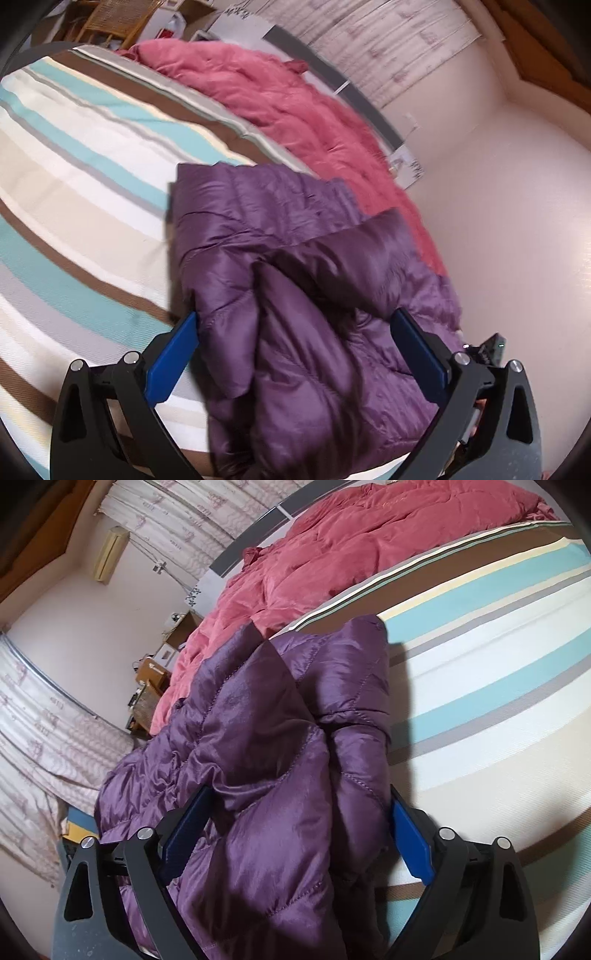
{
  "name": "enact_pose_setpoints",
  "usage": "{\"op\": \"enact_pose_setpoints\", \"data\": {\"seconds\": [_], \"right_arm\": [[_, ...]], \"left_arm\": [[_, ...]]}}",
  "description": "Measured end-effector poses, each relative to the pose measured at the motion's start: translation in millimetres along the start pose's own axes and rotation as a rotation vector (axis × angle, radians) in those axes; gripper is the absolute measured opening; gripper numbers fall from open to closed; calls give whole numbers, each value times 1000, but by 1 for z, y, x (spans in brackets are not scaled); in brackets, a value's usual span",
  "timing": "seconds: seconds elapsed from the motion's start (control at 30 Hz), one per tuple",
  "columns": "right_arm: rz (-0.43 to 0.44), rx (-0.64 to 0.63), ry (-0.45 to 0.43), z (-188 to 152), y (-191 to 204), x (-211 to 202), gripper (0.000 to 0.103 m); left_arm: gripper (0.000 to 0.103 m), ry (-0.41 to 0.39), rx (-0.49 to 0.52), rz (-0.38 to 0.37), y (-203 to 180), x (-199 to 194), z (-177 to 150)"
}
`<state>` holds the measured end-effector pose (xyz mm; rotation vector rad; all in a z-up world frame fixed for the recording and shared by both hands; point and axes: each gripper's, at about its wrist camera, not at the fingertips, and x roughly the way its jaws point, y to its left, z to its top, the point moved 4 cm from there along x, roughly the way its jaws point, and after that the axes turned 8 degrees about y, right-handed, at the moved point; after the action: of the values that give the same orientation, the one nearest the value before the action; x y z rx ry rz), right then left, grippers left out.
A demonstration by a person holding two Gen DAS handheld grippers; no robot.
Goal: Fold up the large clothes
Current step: 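Grasp the folded jacket edge with both tools and lift it, then fold the held edge with both tools over the jacket and lower it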
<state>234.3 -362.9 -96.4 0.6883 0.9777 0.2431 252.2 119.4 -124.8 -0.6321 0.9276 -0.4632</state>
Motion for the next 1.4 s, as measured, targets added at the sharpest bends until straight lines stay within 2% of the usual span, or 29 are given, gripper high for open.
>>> {"op": "enact_pose_setpoints", "data": {"seconds": [0.1, 0.17, 0.2, 0.27, 0.33, 0.37, 0.47, 0.53, 0.57, 0.63, 0.73, 0.8, 1.0, 1.27, 1.33, 1.37, 1.4], "right_arm": [[27, -12, 1, -1, 0, 0, 90], [31, -32, 5, -1, 2, 1, 90], [24, -48, 11, -1, 3, 2, 90], [16, -68, 17, -1, 7, 5, 90], [3, -80, 29, -2, 9, 7, 79], [-7, -84, 35, -2, 9, 8, 69], [28, -83, 53, -5, 12, 9, 47], [29, -105, 38, -7, 15, 5, 39], [34, -110, 32, -8, 16, 2, 34], [50, -108, 25, -11, 16, -3, 29], [60, -111, 21, -16, 17, -10, 27], [68, -113, 22, -21, 16, -17, 26], [83, -115, 34, -39, 15, -34, 26], [103, -88, 54, -75, 4, -64, 26], [75, -88, 65, -79, -1, -64, 29], [49, -88, 66, -77, -3, -63, 35], [29, -85, 62, -79, -6, -65, 46]], "left_arm": [[101, -52, -55, -64, 11, -10, -3], [101, -66, -80, -68, 15, -12, -4], [101, -31, -68, -44, 15, -4, -5], [101, 39, -8, 61, 10, 12, -6], [99, 79, 29, 128, 7, 23, -5], [98, 83, 36, 141, 4, 28, -4], [73, 109, 7, 126, 1, 33, -3], [53, 128, 13, 128, -3, 36, -5], [50, 142, 30, 129, -7, 37, -7], [37, 148, 66, 141, -14, 35, -11], [27, 158, 99, 133, -22, 27, -16], [25, 164, 111, 113, -25, 21, -19], [23, 186, 138, 82, -33, 14, -31], [24, 213, 164, 58, -38, -7, -68], [36, 215, 171, 69, -37, -8, -74], [41, 215, 173, 88, -35, -8, -76], [57, 210, 174, 116, -33, -9, -76]]}}
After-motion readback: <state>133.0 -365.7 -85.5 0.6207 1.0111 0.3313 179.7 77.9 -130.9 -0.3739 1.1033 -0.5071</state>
